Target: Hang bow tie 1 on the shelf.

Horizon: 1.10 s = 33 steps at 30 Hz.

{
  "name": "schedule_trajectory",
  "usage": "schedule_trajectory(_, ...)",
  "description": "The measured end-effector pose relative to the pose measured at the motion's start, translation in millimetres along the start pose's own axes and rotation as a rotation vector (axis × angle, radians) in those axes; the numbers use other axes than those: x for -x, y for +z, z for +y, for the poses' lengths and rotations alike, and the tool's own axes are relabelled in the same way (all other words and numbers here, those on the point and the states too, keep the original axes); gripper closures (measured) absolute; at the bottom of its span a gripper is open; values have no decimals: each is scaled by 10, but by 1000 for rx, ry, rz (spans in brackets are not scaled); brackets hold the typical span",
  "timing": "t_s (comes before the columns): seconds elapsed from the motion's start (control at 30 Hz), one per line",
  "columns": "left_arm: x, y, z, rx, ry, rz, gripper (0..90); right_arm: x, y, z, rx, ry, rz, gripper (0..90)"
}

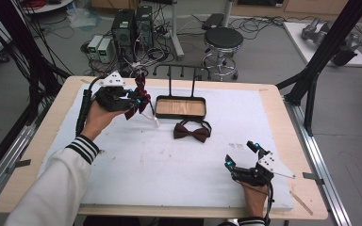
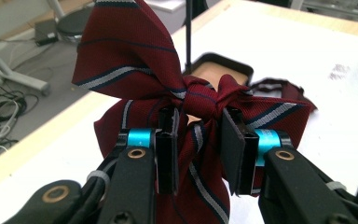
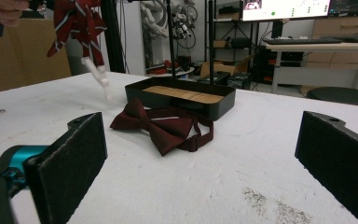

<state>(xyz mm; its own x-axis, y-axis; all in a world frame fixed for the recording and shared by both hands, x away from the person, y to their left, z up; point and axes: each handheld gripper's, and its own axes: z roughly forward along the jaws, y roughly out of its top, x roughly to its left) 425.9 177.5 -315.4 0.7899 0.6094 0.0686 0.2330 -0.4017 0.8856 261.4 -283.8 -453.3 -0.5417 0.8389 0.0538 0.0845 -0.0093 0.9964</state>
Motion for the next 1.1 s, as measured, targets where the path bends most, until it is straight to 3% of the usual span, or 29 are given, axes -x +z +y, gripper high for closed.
schedule_trajectory(0.33, -17, 60, 250, 50, 9, 37, 690, 4, 0, 0, 0, -1, 2, 12)
schedule_trajectory(0.57, -80, 141, 361, 81, -21, 64, 690, 5, 1, -1, 1, 1, 3, 12)
schedule_trajectory(0.77, -134, 248, 457, 71, -9, 87, 690, 2, 1, 0, 1, -1, 2, 12)
schedule_trajectory(1.1, -205, 319, 565, 103, -18, 116, 689, 4, 2, 0, -1, 1, 4, 12)
